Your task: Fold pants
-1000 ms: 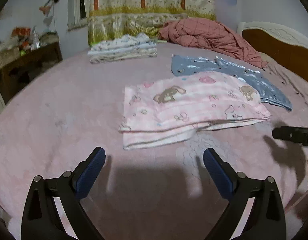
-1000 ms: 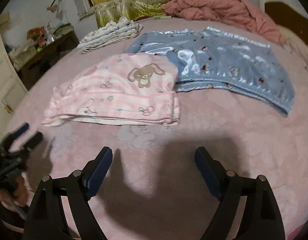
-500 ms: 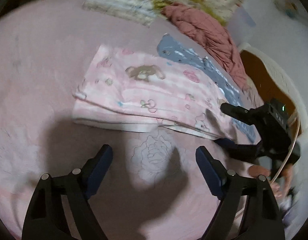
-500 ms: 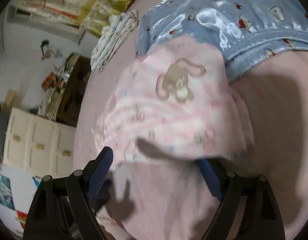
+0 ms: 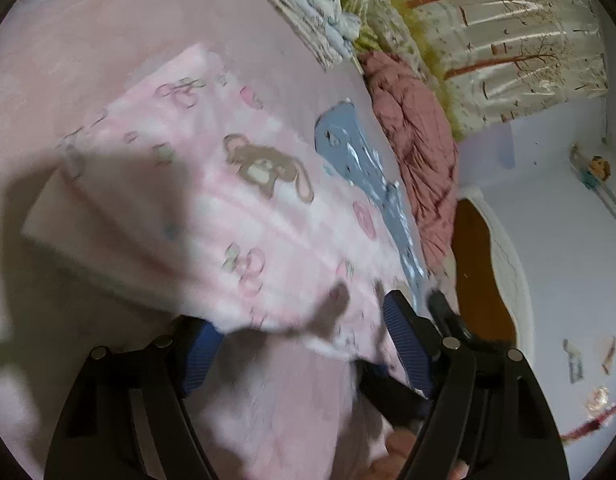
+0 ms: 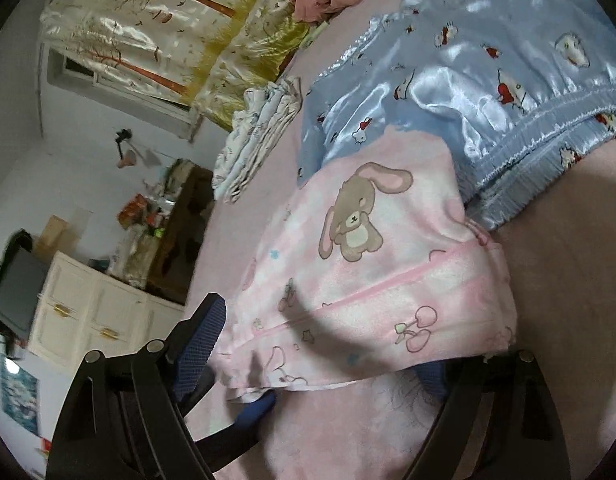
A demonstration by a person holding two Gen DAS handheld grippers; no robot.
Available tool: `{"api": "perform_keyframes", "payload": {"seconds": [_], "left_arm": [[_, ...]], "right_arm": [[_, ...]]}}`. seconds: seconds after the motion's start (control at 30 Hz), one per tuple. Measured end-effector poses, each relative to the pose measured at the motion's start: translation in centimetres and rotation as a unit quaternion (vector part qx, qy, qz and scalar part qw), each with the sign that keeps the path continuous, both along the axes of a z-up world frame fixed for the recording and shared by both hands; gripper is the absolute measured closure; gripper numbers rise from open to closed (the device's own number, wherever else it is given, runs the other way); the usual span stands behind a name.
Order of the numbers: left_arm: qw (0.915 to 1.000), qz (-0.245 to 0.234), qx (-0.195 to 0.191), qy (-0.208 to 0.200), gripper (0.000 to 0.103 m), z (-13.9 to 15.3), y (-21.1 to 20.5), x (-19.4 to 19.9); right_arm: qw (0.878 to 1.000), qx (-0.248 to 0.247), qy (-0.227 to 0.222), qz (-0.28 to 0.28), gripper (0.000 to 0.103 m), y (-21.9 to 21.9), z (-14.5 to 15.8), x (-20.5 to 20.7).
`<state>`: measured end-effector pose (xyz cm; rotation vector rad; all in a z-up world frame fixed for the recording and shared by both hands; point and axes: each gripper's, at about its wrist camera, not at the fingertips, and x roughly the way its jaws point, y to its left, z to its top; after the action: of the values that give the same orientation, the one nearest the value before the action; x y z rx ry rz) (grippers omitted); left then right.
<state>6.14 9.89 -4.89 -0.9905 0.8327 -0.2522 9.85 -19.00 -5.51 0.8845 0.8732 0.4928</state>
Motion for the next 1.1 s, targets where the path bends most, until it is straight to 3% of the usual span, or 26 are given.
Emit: {"api": "perform_keyframes", "payload": {"seconds": [0.1,0.3,0.4,0.5,0.57,0.67,0.9,1.03,1.1], "left_arm": [[0.9989,0.017,0.042,0.007,0.027,0.2,-1.3,1.3],[0.9954,0.054,0.077,-0.013,0.028,0.1,-1.7,2.6],[0.9920,0.066,0.100,-0.037,0.039,0.0,-1.7,3.5],[0.9932,0.077,0.063,-0.061,0.048,-0.7,-0.3,3.5],[0.9928,0.094,0.052,-0.054,0.063,-1.3,0.3,3.6],[0.9918,0.104,0.049,-0.056,0.066,-1.6,0.5,4.1],[0.9920,0.109,0.036,-0.053,0.064,-1.8,0.9,5.7],[0.9904,0.089,0.093,-0.051,0.047,-1.0,-0.6,6.2],[0.9872,0.079,0.130,-0.046,0.048,-0.5,-1.5,6.4]], "right_arm": [[0.999,0.044,0.009,0.003,0.016,-1.0,-0.4,0.3],[0.995,0.092,0.020,0.011,0.019,-1.8,-1.1,0.9],[0.996,0.086,0.015,0.016,0.020,-1.8,-1.1,0.9],[0.997,0.064,0.003,0.031,0.020,-1.3,-0.9,0.8],[0.998,0.055,-0.005,0.035,0.020,-1.1,-0.9,0.6],[0.998,0.042,-0.020,0.029,0.020,-0.8,-0.8,0.5],[0.998,0.046,-0.044,-0.008,0.021,-1.1,-1.3,1.4],[0.999,-0.021,-0.046,-0.013,0.029,0.3,-0.9,2.3],[0.997,-0.056,-0.051,-0.016,0.037,0.9,-0.7,2.3]]}}
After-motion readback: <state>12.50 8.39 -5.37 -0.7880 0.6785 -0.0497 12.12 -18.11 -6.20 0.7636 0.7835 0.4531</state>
